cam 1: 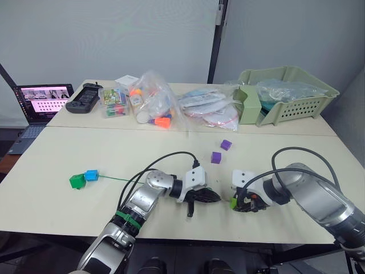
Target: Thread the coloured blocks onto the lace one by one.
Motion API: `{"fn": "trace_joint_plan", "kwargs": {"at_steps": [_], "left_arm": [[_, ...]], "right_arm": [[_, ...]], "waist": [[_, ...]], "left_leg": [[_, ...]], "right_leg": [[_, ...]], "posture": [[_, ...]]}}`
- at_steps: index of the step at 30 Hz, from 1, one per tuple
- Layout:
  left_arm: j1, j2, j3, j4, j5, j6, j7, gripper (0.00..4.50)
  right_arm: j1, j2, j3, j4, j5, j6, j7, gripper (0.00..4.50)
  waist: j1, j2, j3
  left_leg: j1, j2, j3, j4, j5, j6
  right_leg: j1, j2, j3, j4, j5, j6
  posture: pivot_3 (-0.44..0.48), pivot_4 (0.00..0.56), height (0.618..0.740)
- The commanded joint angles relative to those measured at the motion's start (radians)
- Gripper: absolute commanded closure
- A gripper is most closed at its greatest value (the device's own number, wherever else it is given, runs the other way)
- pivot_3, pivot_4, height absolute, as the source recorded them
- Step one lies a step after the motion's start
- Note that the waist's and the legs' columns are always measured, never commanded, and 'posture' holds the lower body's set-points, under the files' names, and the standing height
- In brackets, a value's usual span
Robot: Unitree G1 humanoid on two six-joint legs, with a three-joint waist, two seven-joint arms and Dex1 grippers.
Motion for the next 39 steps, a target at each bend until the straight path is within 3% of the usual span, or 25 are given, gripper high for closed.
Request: {"fn": "trace_joint_plan", "kwargs": {"at_steps": [1,9,16,17,24,31,38,39], "left_arm": [[-0.015,-0.024,-0.01,-0.002,-0.002,-0.012,0.003,4.5],[-0.071,-0.115,-0.038,0.105,0.032,-0.066,0.029,4.5],[-0.07,-0.142,-0.044,0.121,0.036,-0.061,0.022,4.5],[-0.069,-0.144,-0.041,0.121,0.032,-0.055,0.024,3.94],[-0.07,-0.091,-0.031,0.084,0.038,-0.047,-0.002,1.88],[-0.054,-0.004,-0.029,0.043,0.042,-0.058,-0.023,1.85],[-0.043,-0.008,-0.037,0.041,0.036,-0.061,-0.014,1.85],[-0.043,-0.013,-0.037,0.04,0.036,-0.061,-0.012,2.12]], "right_arm": [[0.009,-0.006,0.018,-0.001,0.003,0.008,0.003,3.23],[0.004,-0.009,0.016,-0.004,0.006,0.012,0.006,3.23],[0.008,-0.013,0.012,-0.005,0.008,0.015,0.005,3.23],[0.008,-0.013,0.012,-0.005,0.008,0.015,0.005,3.23],[0.007,-0.004,0.021,0.0,0.008,0.012,0.0,3.23],[0.011,0.002,0.024,0.002,0.008,0.009,-0.006,3.23],[0.01,0.005,0.025,0.005,0.007,0.006,-0.008,3.23],[0.011,0.005,0.024,0.005,0.007,0.006,-0.008,3.23]], "waist": [[0.0,0.0,0.0],[0.002,0.0,0.0],[0.003,0.0,0.0],[0.004,0.0,0.0],[0.003,0.0,0.0],[0.001,0.0,0.0],[0.0,0.0,0.0],[0.0,0.0,0.0]], "left_leg": [[0.0,0.0,0.0,0.0,0.0,0.0],[0.0,0.0,0.001,0.0,0.0,0.0],[0.0,-0.001,0.001,0.0,0.0,0.0],[0.0,-0.001,0.001,0.0,0.0,0.0],[0.0,0.0,0.001,0.0,0.0,0.0],[0.0,0.0,0.0,0.0,0.0,0.0],[0.0,0.0,0.0,0.0,0.0,0.0],[0.0,0.0,0.0,0.0,0.0,0.0]], "right_leg": [[0.0,0.0,0.0,0.0,0.0,0.0],[0.0,0.0,0.0,0.0,0.0,0.0],[0.0,0.0,0.0,0.0,0.0,0.0],[0.0,0.0,0.0,0.0,0.0,0.0],[0.0,0.0,0.0,0.0,0.0,0.0],[0.0,0.0,0.0,0.0,0.0,0.0],[0.0,0.0,0.0,0.0,0.0,0.0],[0.0,0.0,0.0,0.0,0.0,0.0]], "posture": [[0.0,0.15,0.734],[0.0,0.15,0.734],[0.0,0.15,0.734],[0.0,0.15,0.734],[0.0,0.15,0.734],[0.0,0.15,0.734],[0.0,0.15,0.734],[0.0,0.15,0.734]]}}
